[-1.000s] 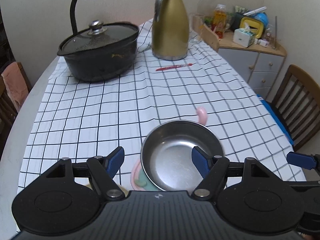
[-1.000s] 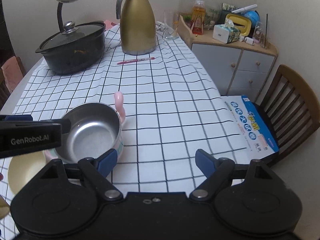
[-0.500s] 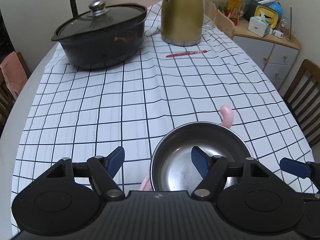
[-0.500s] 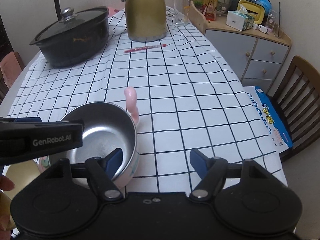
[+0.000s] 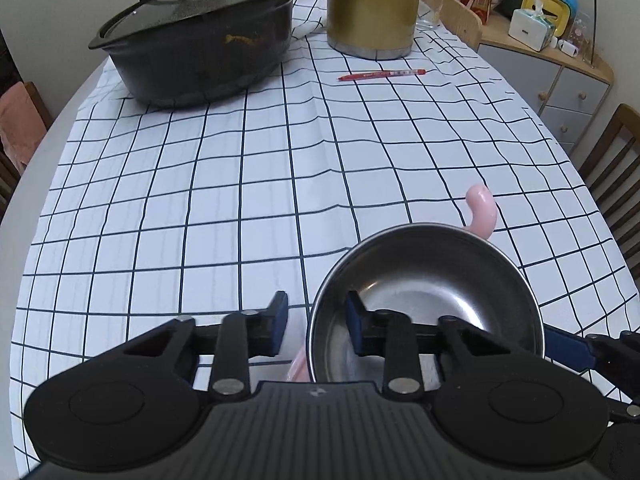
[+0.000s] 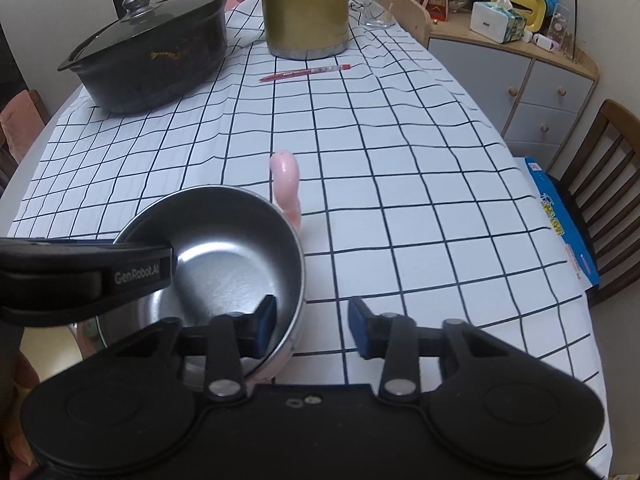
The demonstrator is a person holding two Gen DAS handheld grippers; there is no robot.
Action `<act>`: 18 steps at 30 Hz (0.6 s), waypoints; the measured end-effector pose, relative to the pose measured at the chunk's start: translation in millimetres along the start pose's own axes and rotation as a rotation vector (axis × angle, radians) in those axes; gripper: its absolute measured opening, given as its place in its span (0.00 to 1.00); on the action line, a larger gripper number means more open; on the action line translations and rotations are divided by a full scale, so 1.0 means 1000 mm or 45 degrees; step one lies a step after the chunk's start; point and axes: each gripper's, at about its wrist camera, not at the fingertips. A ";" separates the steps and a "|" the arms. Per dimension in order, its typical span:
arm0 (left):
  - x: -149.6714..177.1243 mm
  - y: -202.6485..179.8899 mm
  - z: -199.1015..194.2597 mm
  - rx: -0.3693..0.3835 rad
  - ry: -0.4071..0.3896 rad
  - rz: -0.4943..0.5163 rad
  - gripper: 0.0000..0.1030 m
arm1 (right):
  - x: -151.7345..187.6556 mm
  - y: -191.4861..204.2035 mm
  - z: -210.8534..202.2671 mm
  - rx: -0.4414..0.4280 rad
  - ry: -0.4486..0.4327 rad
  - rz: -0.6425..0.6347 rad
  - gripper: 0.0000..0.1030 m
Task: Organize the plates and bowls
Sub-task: 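Close both grippers on the rim of the pink steel-lined bowl, then lift the pink bowl with both grippers and carry it toward the steel bowl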
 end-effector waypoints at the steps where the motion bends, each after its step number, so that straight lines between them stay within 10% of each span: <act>1: 0.000 0.000 0.000 0.009 0.003 0.001 0.19 | 0.000 0.001 0.000 0.001 0.001 -0.002 0.33; 7: 0.003 0.000 -0.004 0.018 0.008 -0.019 0.15 | 0.001 0.004 -0.002 -0.028 0.000 -0.012 0.13; 18: 0.022 -0.007 -0.017 0.027 0.023 -0.027 0.09 | 0.009 0.001 -0.009 0.013 0.006 -0.021 0.08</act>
Point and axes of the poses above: each gripper's, at about its wrist camera, not at the fingertips, and z roughly the way its jaws point, y to its left, x to its underside, and after that the axes turned 13 degrees about y, right-handed
